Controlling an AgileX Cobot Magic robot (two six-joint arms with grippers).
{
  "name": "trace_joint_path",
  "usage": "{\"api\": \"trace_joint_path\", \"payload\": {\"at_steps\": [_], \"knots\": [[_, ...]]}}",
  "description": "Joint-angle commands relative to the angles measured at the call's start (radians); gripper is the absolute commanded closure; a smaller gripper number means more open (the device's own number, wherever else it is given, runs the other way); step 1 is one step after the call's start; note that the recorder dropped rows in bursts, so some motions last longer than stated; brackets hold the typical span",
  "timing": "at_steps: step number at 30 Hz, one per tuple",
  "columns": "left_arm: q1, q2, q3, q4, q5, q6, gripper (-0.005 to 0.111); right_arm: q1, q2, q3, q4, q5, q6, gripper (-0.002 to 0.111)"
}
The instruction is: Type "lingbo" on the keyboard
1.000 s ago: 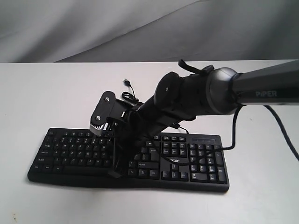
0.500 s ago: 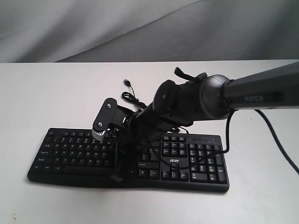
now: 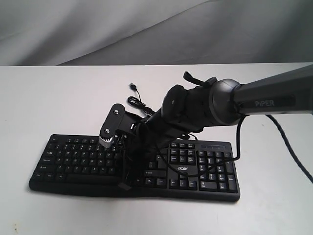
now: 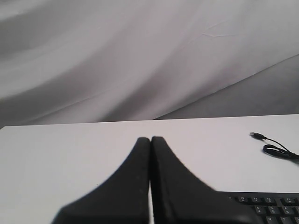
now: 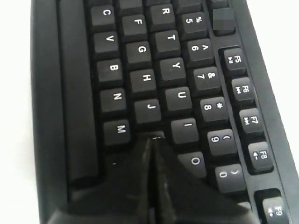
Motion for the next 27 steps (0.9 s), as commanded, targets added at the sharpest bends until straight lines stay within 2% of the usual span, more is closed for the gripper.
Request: {"api": "trace_joint_path", "payload": {"at_steps": [1,27], "knots": [[-0.007,-0.005,0.005,0.0,-0.009,-0.002,0.106,-0.01,-0.002,0.006,-0.009,-0.004,-0.003,0.108],[-0.007,-0.005,0.005,0.0,-0.009,-0.002,0.106,-0.017,-0.028,-0.001,0.004,-0.038,-0.019,0.108]]}}
